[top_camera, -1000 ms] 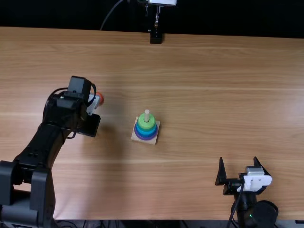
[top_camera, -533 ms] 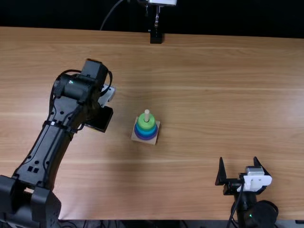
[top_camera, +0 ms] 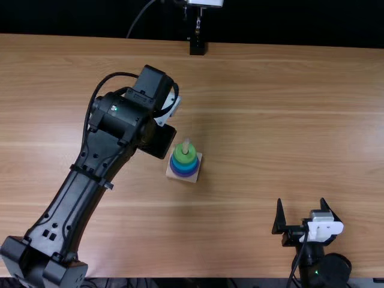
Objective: Build the Hanoi tower: stack the rings onto the peg from bottom to top in this color order: purple, dark blue, light blue, dark green, light green, yellow, orange.
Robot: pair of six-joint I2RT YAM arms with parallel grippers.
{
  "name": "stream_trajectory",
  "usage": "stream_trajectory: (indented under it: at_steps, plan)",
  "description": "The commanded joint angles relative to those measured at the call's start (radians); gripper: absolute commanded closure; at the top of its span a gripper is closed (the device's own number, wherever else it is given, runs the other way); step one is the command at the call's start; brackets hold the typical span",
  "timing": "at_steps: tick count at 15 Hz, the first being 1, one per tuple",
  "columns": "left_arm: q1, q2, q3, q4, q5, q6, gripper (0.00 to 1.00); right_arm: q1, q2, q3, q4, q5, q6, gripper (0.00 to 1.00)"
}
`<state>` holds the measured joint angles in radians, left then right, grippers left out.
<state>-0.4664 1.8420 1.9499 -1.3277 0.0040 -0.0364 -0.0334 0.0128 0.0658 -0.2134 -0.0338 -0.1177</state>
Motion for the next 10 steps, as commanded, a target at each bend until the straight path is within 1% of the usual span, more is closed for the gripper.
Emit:
stream_trajectory:
  at_steps: [1, 3, 6, 10]
  plan:
    - [-0.031, 0.037, 0.058, 0.002, 0.002, -0.046, 1.00, -0.010, -0.013, -0.050, -0.077, -0.007, 0.000, 0.00]
    - [-0.054, 0.063, 0.092, 0.002, 0.002, -0.057, 1.00, -0.010, -0.013, -0.050, -0.077, -0.007, -0.002, 0.00]
    - [-0.092, 0.111, 0.135, 0.001, 0.002, -0.061, 1.00, -0.010, -0.013, -0.050, -0.077, -0.007, -0.002, 0.00]
    - [-0.110, 0.155, 0.188, 0.002, 0.002, -0.063, 1.00, -0.010, -0.013, -0.050, -0.077, -0.007, -0.002, 0.00]
